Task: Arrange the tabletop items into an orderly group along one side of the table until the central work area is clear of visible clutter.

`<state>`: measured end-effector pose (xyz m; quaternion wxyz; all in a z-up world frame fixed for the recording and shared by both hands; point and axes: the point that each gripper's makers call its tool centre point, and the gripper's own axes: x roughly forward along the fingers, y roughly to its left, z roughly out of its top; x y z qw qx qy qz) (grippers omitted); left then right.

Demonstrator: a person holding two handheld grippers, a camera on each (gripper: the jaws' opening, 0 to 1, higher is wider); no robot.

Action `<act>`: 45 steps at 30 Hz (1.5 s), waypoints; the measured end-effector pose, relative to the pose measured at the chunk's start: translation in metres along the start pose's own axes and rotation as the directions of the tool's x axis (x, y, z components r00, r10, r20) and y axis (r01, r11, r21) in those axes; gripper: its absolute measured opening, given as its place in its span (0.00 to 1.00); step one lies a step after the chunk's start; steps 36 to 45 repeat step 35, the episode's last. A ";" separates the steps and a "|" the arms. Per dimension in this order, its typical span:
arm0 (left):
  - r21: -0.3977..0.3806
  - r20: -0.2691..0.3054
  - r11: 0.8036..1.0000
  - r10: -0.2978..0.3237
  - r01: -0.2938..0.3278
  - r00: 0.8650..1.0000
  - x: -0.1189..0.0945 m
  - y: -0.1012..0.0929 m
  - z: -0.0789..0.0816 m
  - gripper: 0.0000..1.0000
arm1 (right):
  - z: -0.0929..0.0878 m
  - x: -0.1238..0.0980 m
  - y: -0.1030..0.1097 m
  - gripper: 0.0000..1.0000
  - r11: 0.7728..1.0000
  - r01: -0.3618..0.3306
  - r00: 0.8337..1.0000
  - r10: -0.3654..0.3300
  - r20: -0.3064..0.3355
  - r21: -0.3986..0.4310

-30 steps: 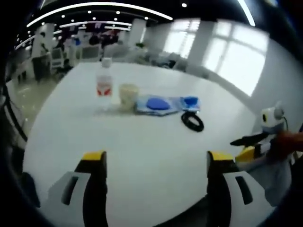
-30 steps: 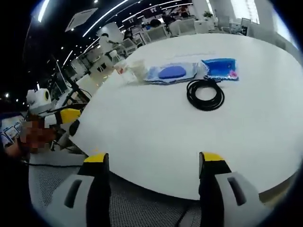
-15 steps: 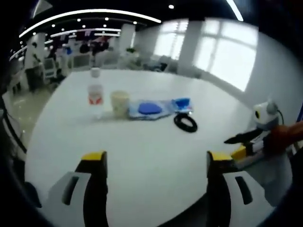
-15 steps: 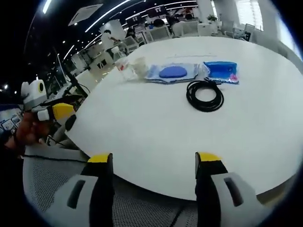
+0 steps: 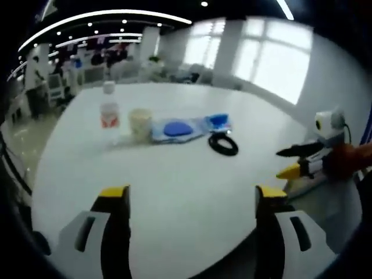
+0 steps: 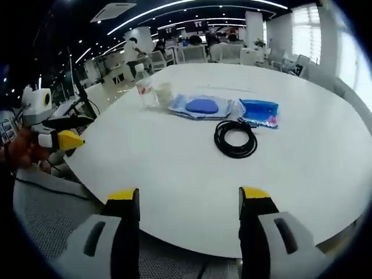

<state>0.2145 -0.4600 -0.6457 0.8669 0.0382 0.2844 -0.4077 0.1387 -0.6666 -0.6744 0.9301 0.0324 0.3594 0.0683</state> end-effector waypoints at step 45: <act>-0.058 -0.114 0.994 0.084 -0.091 0.990 0.004 0.032 -0.030 0.82 | 0.017 -0.006 0.025 0.63 0.988 -0.135 0.987 0.128 0.094 0.071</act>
